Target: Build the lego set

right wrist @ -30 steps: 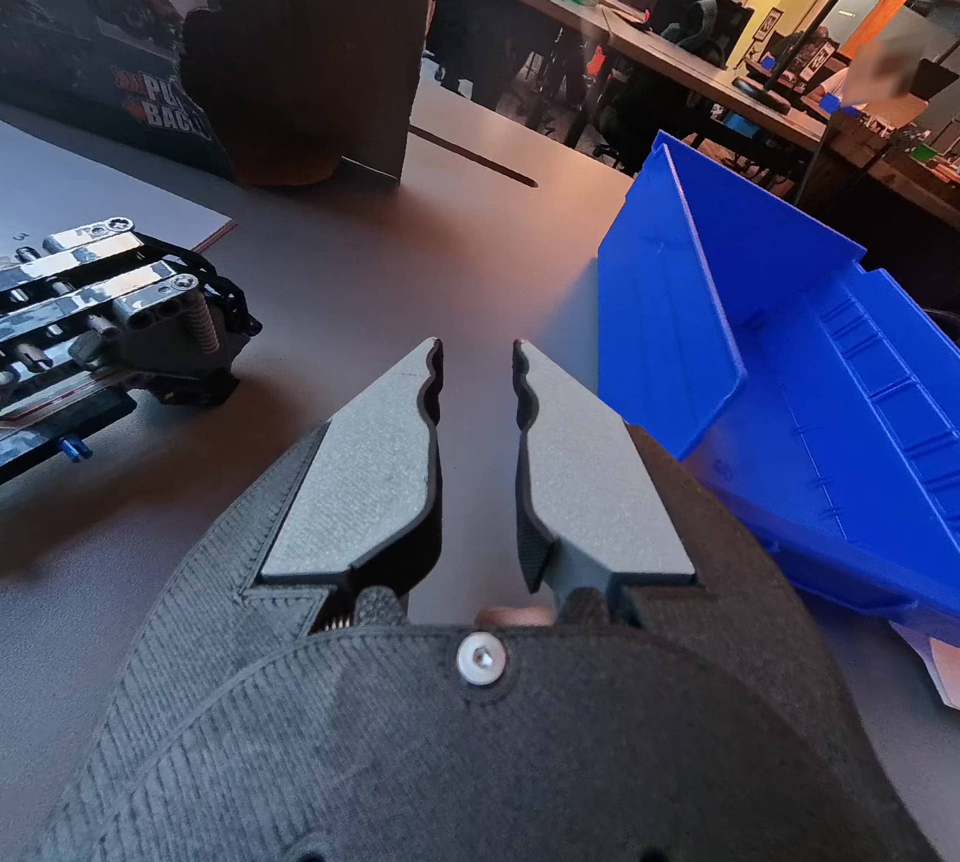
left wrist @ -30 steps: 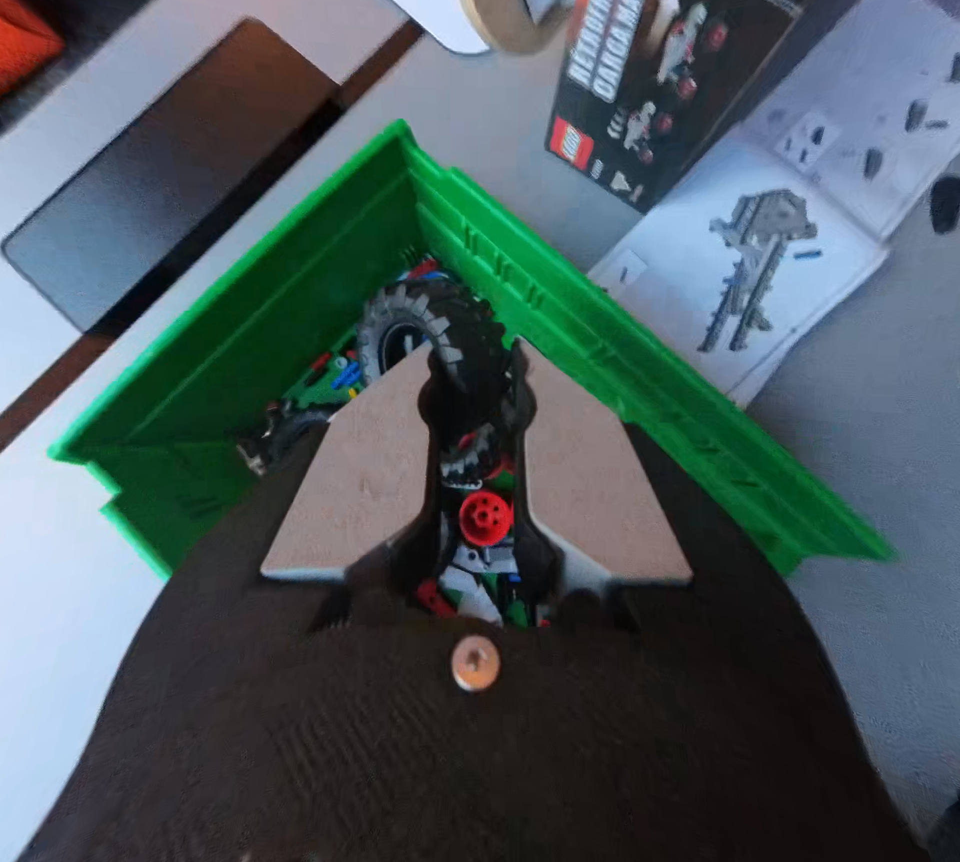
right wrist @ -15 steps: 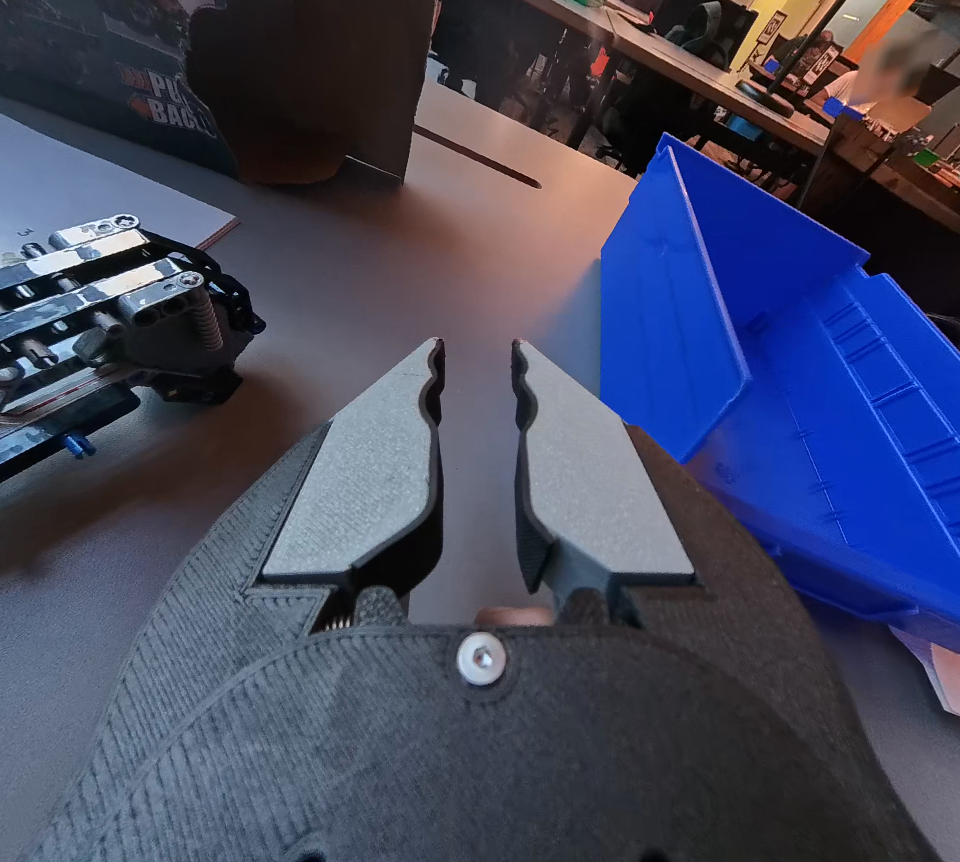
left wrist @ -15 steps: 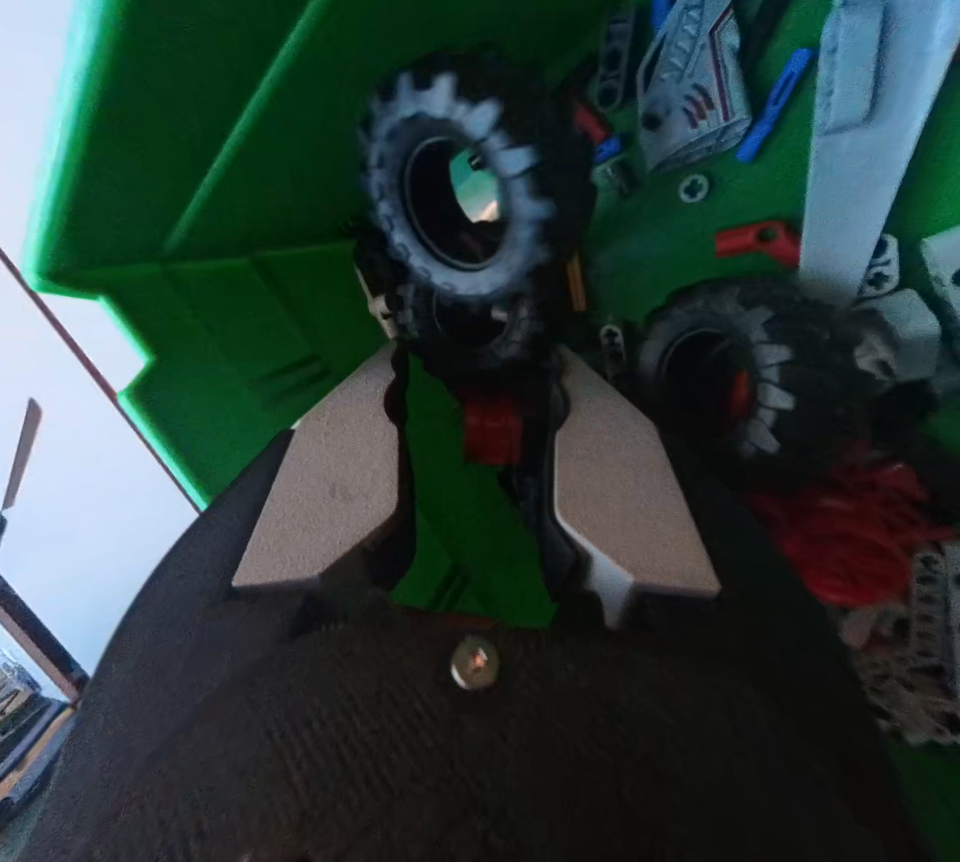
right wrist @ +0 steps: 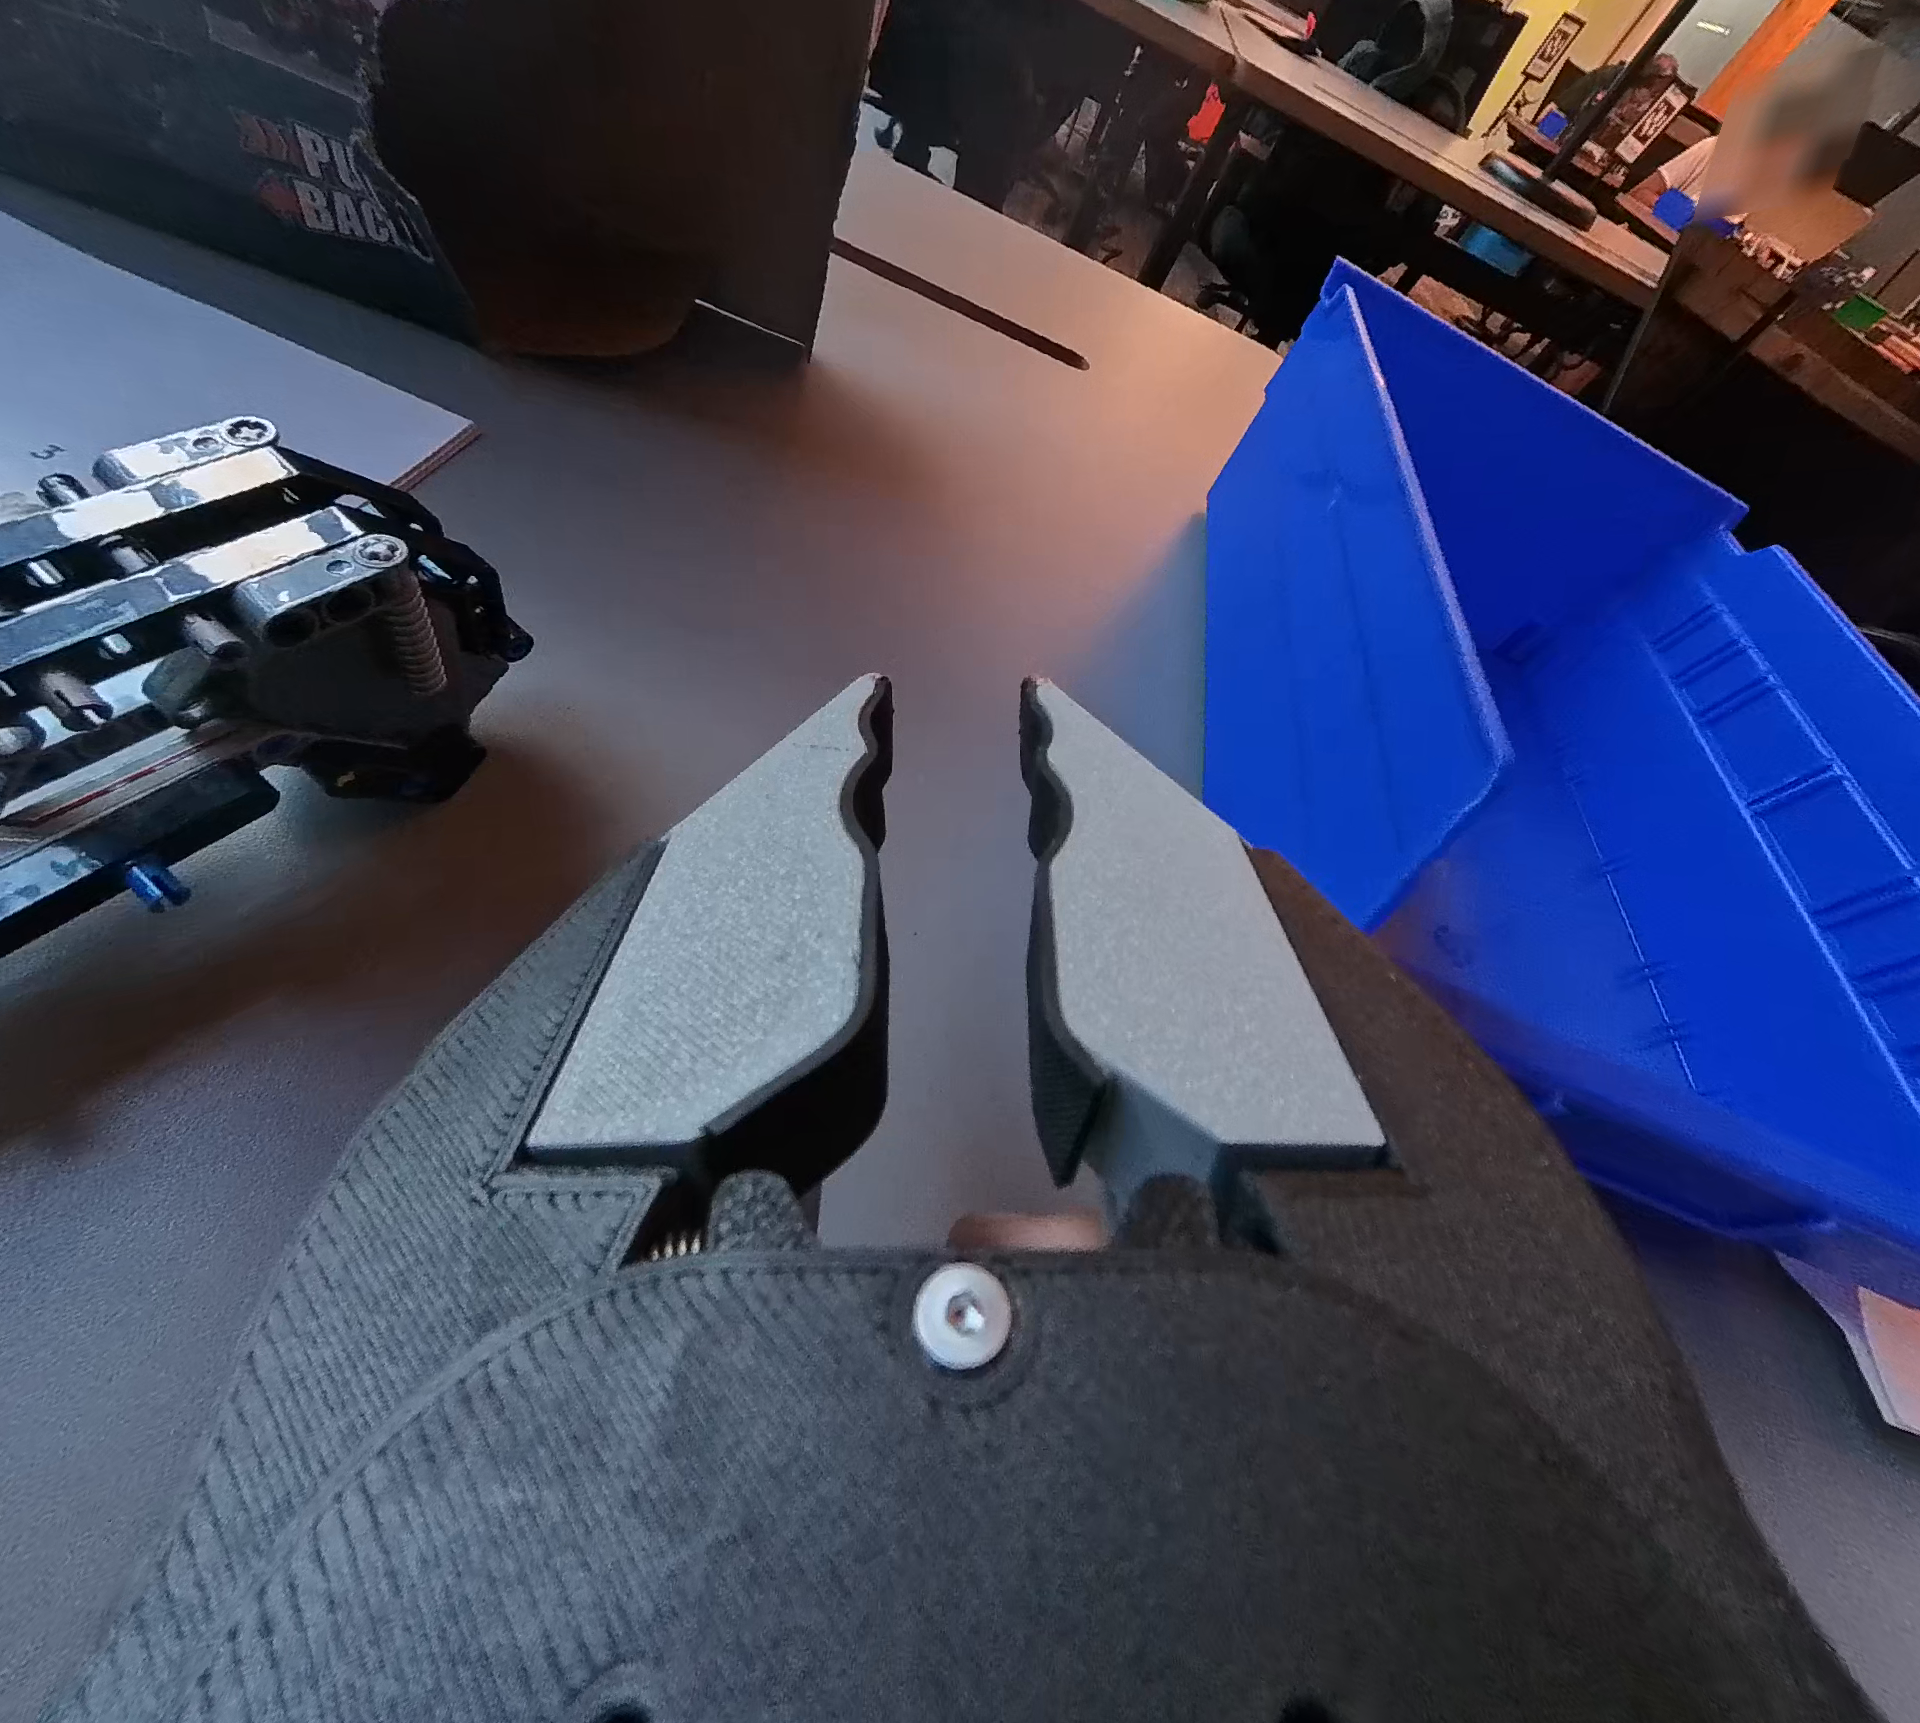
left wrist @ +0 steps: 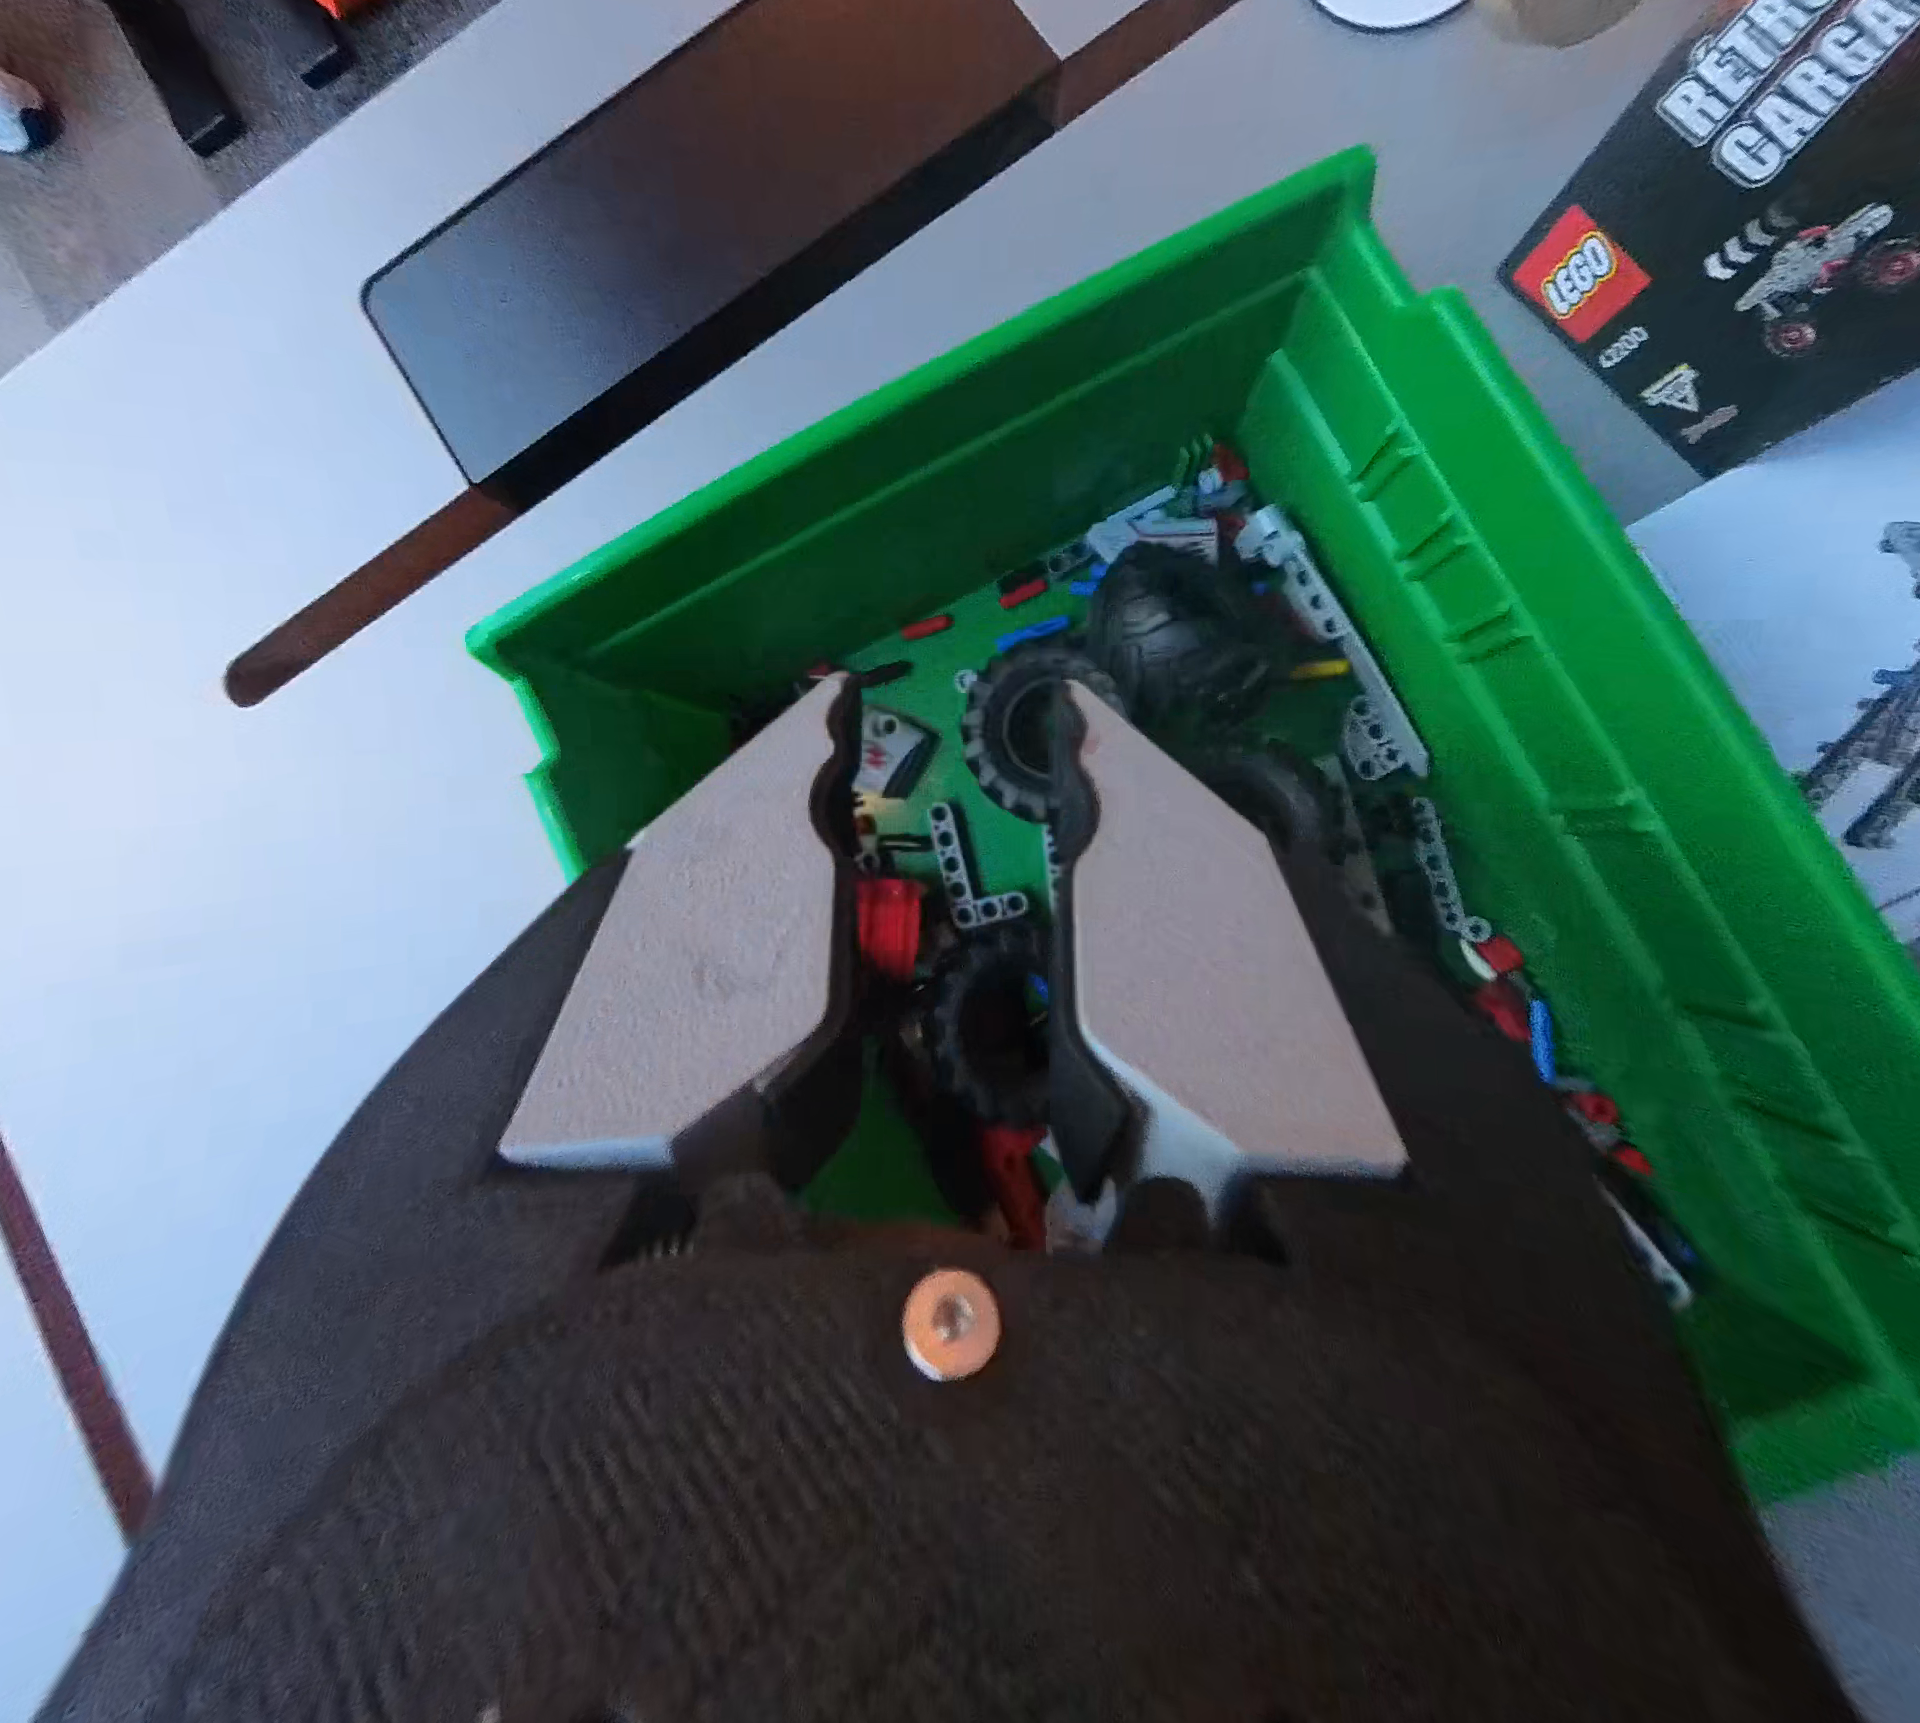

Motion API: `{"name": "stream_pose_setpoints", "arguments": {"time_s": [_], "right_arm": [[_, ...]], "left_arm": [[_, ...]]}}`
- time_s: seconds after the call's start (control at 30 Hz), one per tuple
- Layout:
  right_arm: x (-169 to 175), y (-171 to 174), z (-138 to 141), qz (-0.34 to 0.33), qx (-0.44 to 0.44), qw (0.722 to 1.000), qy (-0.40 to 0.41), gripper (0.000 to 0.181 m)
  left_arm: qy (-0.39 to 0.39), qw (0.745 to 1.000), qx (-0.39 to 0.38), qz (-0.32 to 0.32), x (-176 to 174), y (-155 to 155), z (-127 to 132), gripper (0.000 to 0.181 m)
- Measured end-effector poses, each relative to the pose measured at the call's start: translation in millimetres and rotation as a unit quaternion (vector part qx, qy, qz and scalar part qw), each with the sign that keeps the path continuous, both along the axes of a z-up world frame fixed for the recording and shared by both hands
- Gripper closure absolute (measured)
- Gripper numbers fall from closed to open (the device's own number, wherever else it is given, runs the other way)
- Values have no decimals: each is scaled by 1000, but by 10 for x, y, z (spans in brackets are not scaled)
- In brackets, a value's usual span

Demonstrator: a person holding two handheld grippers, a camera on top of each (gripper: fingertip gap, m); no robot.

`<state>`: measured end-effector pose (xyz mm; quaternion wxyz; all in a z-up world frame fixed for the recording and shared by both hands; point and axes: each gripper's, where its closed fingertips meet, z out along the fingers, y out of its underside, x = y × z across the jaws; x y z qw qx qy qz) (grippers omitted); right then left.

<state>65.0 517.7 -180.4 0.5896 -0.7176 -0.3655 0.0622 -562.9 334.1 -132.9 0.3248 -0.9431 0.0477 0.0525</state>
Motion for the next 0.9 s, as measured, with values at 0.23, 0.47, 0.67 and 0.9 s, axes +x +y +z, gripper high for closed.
{"name": "stream_pose_setpoints", "arguments": {"time_s": [0.23, 0.47, 0.67, 0.9], "right_arm": [[3, -3, 7, -1, 3, 1000, 0, 160], [-1, -5, -2, 0, 3, 1000, -4, 160], [0, 9, -16, -1, -3, 1000, -5, 161], [10, 13, -20, -7, 1, 1000, -12, 161]], "left_arm": [[-77, 992, -16, -102, 554, 163, -206, 136], [36, 988, -122, -92, 281, 158, -761, 132], [36, 998, -39, -16, -185, 11, -106, 148], [-29, 991, -50, -118, 568, 404, -484, 130]]}}
